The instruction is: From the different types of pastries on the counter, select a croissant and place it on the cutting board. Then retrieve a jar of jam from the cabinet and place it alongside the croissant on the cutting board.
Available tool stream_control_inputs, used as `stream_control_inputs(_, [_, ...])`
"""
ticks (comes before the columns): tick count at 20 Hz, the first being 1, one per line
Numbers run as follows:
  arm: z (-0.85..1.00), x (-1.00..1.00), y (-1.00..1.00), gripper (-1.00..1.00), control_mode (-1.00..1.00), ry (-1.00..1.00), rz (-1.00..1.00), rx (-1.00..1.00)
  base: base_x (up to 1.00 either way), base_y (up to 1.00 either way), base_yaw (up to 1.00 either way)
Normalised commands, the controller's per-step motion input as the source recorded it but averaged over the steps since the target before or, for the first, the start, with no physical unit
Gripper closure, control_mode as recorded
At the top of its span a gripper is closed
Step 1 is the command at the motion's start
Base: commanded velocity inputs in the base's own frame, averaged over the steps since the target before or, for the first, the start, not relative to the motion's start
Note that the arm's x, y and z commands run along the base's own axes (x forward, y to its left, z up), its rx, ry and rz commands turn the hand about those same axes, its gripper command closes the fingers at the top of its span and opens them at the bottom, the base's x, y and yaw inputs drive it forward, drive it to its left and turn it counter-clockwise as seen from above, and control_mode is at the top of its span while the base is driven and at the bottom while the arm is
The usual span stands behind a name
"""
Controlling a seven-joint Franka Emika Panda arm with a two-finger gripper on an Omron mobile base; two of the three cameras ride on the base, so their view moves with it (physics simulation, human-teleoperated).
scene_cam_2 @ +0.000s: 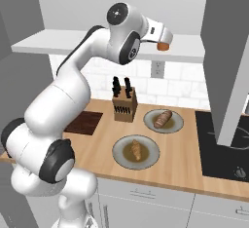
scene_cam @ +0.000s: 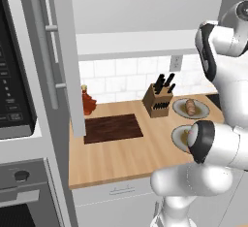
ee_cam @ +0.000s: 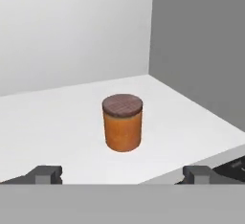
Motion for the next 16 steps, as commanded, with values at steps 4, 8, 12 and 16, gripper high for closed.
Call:
stream_control_inputs(4, [0.0, 0.0, -0.15, -1.0, -1.0, 0.0, 0.0, 0.01, 0.0, 0.0, 0.0])
stream_control_inputs(8, [-0.11, -0.01, -0.13, -1.0, -1.0, 0.0, 0.0, 0.0, 0.0, 0.0, 0.0])
stream_control_inputs(12, [-0.43, 0.0, 0.04, -1.0, -1.0, 0.03, 0.0, -0.04, 0.0, 0.0, 0.0])
stream_control_inputs(16, [-0.42, 0.08, 0.07, -1.0, -1.0, 0.08, 0.01, -0.03, 0.0, 0.0, 0.0])
